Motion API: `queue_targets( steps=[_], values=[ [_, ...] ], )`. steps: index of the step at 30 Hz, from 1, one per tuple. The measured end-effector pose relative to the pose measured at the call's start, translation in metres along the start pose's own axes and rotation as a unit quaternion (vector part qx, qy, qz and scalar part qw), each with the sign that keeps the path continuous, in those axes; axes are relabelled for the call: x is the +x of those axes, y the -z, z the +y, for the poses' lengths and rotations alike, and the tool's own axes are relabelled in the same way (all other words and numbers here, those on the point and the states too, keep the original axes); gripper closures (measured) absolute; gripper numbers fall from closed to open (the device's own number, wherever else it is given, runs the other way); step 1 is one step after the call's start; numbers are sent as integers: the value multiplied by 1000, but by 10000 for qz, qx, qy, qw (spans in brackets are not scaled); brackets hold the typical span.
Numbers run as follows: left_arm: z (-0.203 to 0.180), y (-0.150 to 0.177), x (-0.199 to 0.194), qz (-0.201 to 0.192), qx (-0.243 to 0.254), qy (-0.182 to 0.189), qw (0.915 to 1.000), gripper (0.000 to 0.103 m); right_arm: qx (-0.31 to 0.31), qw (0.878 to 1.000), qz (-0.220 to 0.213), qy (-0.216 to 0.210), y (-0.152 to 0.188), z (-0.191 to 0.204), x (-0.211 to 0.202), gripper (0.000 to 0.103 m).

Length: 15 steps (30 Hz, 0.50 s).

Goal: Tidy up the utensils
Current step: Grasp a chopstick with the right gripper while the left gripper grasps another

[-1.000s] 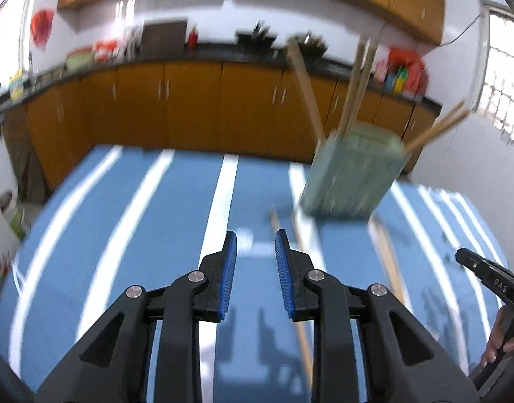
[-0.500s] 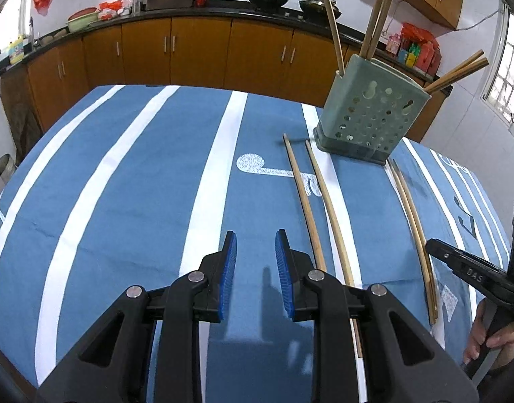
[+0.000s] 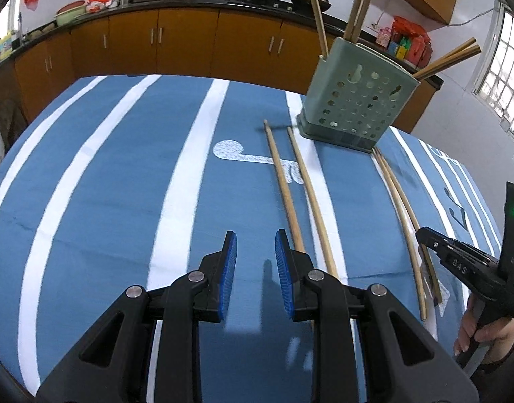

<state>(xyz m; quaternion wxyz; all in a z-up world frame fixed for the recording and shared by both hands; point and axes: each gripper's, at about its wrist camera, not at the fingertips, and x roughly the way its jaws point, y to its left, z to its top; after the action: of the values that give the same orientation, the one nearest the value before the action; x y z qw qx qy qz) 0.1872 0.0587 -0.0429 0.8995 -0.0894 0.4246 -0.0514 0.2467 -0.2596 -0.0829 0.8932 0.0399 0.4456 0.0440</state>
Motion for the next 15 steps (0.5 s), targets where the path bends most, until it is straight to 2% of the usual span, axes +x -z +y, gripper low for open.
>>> queue_targets(
  steps=[5, 9, 13, 15],
  values=[
    [-9, 2, 6, 108, 61, 223, 9997, 78, 342, 9992, -55, 184, -1, -22, -2, 96],
    [-21, 5, 10, 186, 221, 382, 9989, 78, 364, 9991, -70, 192, -1, -27, -2, 95],
    [-34, 10, 17, 307, 435, 325, 9981, 81, 330, 9992, -96, 221, -1, -26, -2, 95],
    [-37, 11, 22, 378, 502, 247, 9977, 85, 350, 9992, -93, 193, -2, -27, -1, 95]
  ],
)
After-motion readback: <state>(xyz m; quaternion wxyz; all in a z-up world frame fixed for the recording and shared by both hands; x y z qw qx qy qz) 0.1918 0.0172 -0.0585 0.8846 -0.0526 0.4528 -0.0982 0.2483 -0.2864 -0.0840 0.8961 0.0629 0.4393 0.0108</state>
